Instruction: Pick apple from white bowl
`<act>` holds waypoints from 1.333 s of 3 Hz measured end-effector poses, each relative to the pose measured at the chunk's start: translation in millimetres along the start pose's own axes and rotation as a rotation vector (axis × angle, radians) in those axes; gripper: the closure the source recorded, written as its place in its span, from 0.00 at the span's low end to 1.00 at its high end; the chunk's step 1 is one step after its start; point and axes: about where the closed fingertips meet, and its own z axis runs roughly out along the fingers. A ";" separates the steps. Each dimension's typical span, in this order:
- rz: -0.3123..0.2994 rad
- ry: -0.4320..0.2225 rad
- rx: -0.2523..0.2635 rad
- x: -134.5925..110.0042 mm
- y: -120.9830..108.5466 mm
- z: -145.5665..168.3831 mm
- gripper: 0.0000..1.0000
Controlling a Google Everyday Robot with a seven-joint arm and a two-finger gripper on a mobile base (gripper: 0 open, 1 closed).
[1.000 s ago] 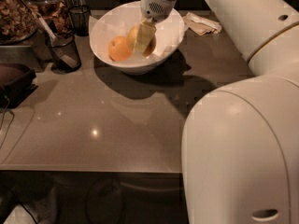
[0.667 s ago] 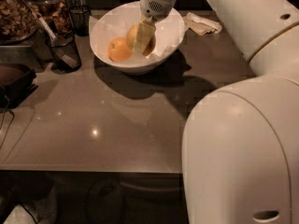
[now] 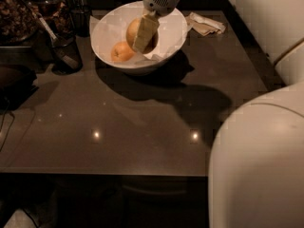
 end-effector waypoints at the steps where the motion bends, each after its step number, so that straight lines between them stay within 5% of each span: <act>1: 0.050 -0.031 0.003 2.6 27.8 -22.8 1.00; 4: 0.204 -0.039 0.051 12.9 120.4 -77.9 1.00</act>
Offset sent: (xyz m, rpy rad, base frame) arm -0.1166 -0.0184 0.0398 0.0957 0.0405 -0.1364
